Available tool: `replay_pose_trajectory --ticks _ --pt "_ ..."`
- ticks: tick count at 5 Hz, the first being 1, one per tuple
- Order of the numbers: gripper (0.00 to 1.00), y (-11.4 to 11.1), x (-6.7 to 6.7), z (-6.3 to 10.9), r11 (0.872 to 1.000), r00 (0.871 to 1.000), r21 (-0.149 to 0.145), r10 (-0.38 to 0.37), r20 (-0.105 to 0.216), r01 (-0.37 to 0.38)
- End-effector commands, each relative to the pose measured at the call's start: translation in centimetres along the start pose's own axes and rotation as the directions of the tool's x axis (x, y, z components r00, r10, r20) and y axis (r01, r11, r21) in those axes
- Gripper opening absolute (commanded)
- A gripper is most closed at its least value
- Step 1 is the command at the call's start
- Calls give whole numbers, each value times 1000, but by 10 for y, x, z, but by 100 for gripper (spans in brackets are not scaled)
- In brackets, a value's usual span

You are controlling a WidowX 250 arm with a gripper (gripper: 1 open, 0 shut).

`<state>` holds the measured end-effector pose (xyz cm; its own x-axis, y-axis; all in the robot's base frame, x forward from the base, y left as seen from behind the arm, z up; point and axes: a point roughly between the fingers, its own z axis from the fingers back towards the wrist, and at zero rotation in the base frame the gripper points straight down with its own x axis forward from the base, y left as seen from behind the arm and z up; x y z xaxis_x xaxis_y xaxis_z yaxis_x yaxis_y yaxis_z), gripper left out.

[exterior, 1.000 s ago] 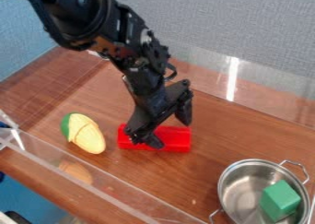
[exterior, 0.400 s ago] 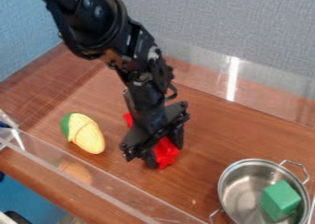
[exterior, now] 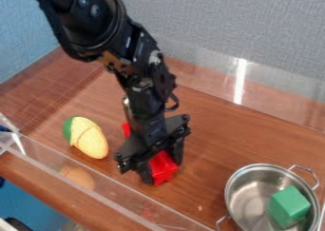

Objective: Put the red object to the left side of the table

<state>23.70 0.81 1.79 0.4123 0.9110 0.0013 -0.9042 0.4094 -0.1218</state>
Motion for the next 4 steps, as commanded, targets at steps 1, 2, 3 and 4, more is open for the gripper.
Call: replay_pose_trajectory --ticks 1,2,3,4 --pt "0 1 6 12 999 999 -26 -21 30 22" --pt "0 3 8 15 998 998 -21 -53 41 54" --pt "0 4 9 20 996 996 -18 -81 48 82" --pt "0 5 11 25 994 993 -18 -108 52 109"
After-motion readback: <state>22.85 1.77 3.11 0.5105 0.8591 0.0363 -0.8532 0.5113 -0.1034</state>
